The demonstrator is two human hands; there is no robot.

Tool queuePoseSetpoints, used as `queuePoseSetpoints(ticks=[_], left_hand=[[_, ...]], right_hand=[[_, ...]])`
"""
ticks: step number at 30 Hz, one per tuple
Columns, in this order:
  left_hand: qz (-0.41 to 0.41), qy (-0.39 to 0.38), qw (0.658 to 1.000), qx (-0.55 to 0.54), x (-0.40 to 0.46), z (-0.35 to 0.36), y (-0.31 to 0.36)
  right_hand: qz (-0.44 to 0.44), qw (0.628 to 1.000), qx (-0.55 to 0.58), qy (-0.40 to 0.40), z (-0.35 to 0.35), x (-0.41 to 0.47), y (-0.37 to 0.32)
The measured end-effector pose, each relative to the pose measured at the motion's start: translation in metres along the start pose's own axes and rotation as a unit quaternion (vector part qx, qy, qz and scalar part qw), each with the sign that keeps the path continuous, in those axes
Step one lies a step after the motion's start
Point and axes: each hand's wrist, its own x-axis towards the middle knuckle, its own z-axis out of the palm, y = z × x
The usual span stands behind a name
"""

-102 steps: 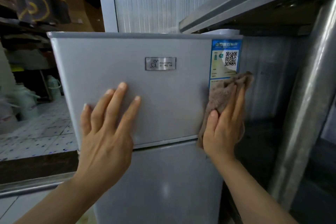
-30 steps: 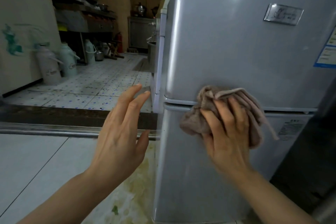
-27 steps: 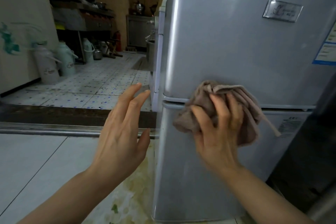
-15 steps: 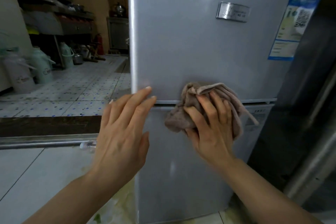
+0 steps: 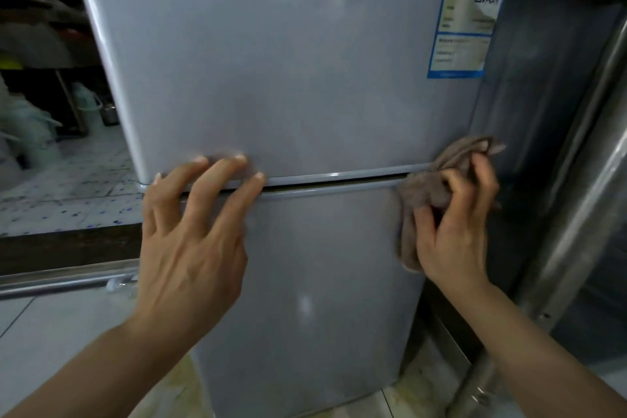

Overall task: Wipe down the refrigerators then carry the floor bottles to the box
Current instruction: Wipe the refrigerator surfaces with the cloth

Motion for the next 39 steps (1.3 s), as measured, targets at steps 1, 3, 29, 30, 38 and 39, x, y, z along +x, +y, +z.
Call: queuePoseSetpoints(ticks=[1,3,29,30,38,39], left_hand=[[-0.005,0.006,1.0,0.003,0.001,0.001,0.002],[0.002,0.02,1.0,0.008,0.004,0.003,0.008],[0.084,-0.003,0.995,0.046,-0.016,0.041,0.034],[0.082,-0.005,0.996,0.042,-0.016,0.041,0.034],[0.107,-0.046,0.993,0.027,-0.028,0.022,0.017],[0.1,-0.048,0.993,0.032,-0.032,0.018,0.013]], right_hand=[[0.033,0.999,0.033,0.004,-0.001,0.003,-0.001],[0.076,0.994,0.083,0.015,0.0,0.01,-0.005],[0.118,0.992,-0.031,0.045,0.05,-0.056,-0.02],[0.101,0.993,-0.058,0.008,0.052,-0.08,-0.017],[-0.055,0.984,-0.117,-0.123,0.043,-0.119,-0.02],[-0.088,0.984,-0.118,-0.104,0.041,-0.093,-0.024]])
